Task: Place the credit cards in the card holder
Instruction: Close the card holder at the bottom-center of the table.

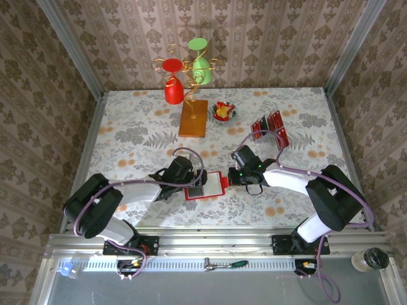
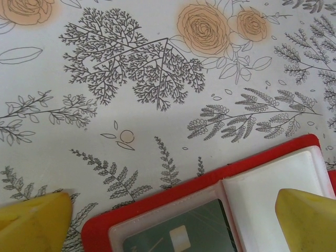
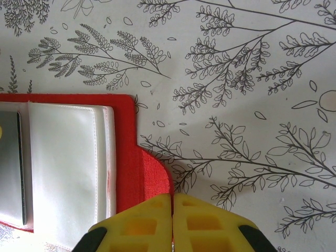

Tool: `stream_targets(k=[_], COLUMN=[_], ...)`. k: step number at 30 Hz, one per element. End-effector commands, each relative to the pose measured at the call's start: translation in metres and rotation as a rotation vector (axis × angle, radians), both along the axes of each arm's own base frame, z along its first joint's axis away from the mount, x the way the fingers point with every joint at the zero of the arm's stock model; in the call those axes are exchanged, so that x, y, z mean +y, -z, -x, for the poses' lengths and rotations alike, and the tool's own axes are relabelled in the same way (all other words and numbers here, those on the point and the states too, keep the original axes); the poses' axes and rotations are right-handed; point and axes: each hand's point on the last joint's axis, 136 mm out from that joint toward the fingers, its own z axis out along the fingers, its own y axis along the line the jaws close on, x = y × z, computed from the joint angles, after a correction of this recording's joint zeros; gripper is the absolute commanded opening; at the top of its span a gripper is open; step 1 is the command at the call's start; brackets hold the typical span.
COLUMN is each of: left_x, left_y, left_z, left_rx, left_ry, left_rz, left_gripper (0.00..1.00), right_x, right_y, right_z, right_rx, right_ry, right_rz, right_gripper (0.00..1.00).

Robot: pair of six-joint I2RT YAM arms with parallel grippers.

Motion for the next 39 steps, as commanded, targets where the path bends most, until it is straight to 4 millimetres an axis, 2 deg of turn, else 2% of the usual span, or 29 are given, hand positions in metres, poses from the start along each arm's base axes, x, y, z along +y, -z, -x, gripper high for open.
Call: stream_targets(k=[1,10,16,28,35,39], left_x=[-0.015,-0.021,-0.036,-0.082,-0.093,-0.094], left_y=[-0.011,-0.037,-0.058,-0.069,-0.073,-0.064], left_z=[0.009,0.012,0.011,0.016,0.019,0.021], left_rx=[0.016,-0.009,-0.025,-0.021,-0.029,-0.015], left_ry=[0.032,0.038,0.046,0.086,0.085,0.075], left_rz=[0.075,0.175,0.295,0.415,0.441,0.442], left_gripper=[1.00,1.00,1.00,1.00,1.00,1.00], right_x=[0.000,0.001,0.003,0.007,0.008,0.007], right_y=[0.007,0.010,0.010,0.008,0.005,0.003], right_z=[0.005,0.006,0.006,0.005,0.004,0.003], right_rx=[0.030,0.040,0.043,0.048,0.044,0.042], right_ry=[0.007,0.014,0.016,0.024,0.028,0.032], right_rz=[-0.012,-0.022,-0.033,-0.055,-0.065,-0.065], right_gripper=[0.07,0.06,0.06,0.06,0.08,0.16])
